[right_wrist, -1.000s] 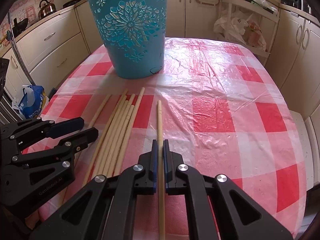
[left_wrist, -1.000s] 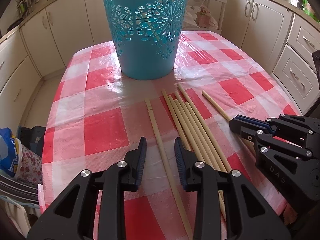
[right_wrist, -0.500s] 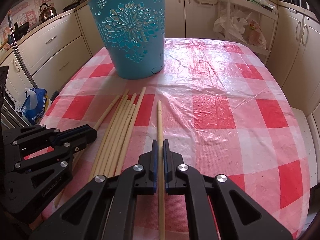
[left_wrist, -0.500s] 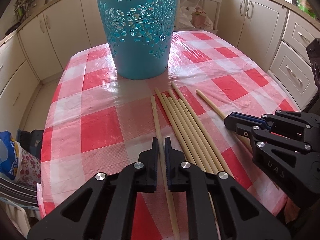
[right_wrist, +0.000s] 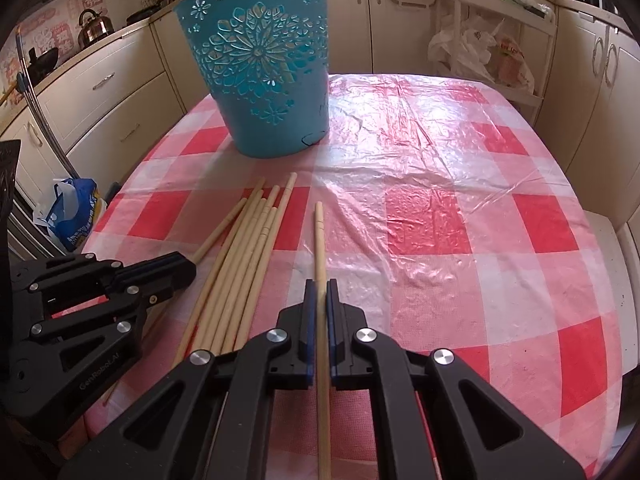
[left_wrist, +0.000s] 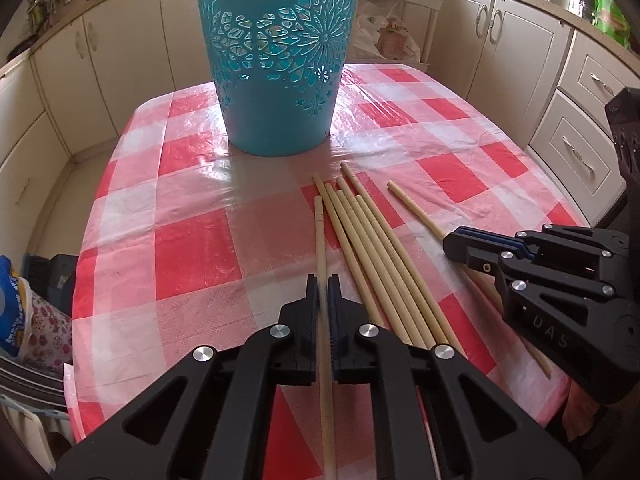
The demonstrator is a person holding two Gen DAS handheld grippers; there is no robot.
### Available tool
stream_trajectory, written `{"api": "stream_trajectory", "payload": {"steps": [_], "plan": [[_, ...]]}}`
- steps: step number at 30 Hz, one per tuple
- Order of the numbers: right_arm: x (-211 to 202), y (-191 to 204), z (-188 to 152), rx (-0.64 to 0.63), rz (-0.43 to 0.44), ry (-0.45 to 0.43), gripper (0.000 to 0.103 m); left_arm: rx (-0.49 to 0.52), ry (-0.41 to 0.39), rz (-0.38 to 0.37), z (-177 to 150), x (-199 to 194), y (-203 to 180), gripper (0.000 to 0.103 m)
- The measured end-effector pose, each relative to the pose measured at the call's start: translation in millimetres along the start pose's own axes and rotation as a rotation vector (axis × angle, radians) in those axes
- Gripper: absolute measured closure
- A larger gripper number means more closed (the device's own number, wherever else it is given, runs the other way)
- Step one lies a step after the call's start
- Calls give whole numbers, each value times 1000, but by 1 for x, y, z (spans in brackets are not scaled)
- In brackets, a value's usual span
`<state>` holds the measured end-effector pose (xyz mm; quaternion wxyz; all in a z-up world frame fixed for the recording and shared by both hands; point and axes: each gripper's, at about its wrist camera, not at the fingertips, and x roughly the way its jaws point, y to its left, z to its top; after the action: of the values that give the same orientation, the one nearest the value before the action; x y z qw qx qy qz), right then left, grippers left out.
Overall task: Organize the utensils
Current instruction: 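Lift the stick over the teal bin with the left gripper while the right gripper holds its stick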
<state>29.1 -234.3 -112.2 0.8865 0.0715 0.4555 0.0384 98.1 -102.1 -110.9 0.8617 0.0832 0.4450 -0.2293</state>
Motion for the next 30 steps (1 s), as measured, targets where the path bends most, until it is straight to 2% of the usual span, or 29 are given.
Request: {"api": "stream_trajectory", "payload": {"steps": [5,10,12,13,16,19,22,26,30], "plan": [[2,5,1,-28,-28,-8,97,-9,18,-5,4,3,3,96],[3,6,1,-49,-37,-8,97,-2,21,20,14,10,-1,87],[2,2,1,-24,-15,-7,97,39,16,41,17,13,-6,90],[2,-2,1,0,6,-6,97,41,23,19,18,14,-7,98],[2,-18,1,100,85,-2,97,27,9,-4,19,7,-4,99],[0,-33,-1,191,143,-7,97,-6,-62,-46,17,-16,3,99],[-5,-47,-2,278,202,-34,97,-40,-209,-118,22,-54,13,99],[-7,-54,-3,334,243,-50,97,-92,-429,-147,51,-109,29,99],[-6,-54,-3,342,246,-54,97,-123,-581,-140,93,-139,40,99]]}}
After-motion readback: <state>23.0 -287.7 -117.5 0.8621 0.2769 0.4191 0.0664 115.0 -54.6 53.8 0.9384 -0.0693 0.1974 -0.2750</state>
